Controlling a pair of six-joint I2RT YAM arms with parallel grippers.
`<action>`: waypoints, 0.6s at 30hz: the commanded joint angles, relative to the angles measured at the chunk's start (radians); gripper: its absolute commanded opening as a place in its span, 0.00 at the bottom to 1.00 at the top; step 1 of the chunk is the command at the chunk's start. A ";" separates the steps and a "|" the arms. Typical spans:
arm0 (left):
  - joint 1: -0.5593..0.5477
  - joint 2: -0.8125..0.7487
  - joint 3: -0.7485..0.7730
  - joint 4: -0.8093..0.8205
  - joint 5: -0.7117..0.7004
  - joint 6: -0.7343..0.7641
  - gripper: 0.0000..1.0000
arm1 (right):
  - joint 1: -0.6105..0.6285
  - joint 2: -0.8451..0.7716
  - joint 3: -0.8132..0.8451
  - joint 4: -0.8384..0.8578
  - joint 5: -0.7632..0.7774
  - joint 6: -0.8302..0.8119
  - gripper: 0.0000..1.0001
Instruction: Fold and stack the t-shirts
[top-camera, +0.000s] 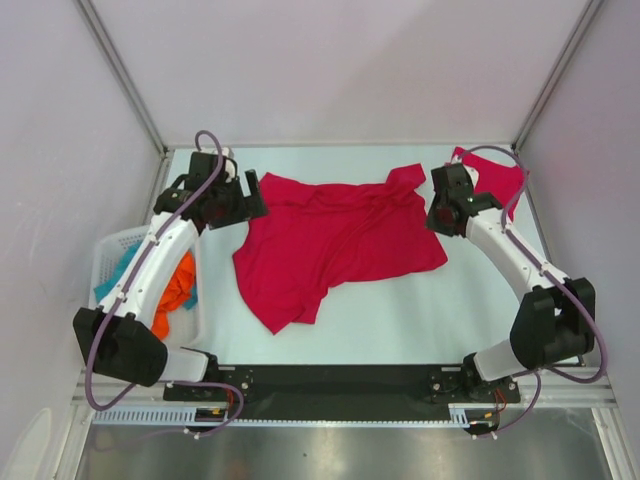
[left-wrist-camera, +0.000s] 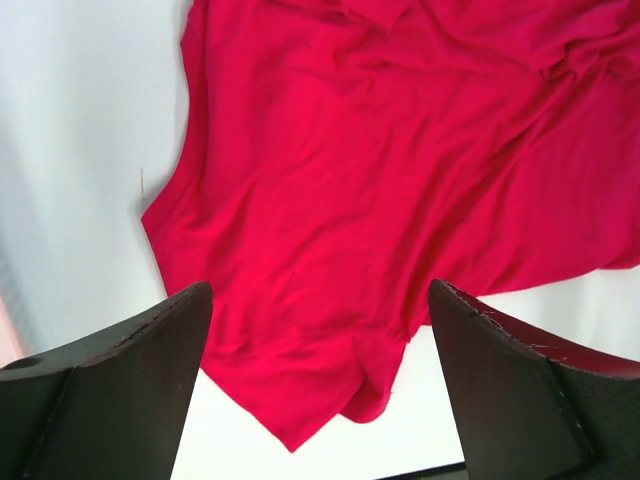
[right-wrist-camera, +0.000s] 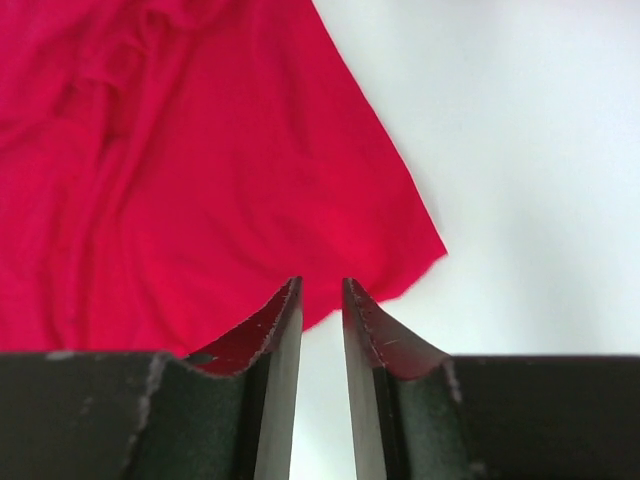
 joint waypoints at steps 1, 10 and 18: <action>-0.021 -0.105 -0.078 0.066 0.037 -0.022 0.94 | -0.001 -0.091 -0.127 0.030 -0.003 0.053 0.29; -0.080 -0.248 -0.313 0.099 0.040 -0.052 0.93 | 0.008 -0.211 -0.346 0.043 0.006 0.081 0.34; -0.181 -0.288 -0.470 0.150 0.013 -0.103 0.93 | 0.024 -0.196 -0.389 0.085 0.017 0.075 0.36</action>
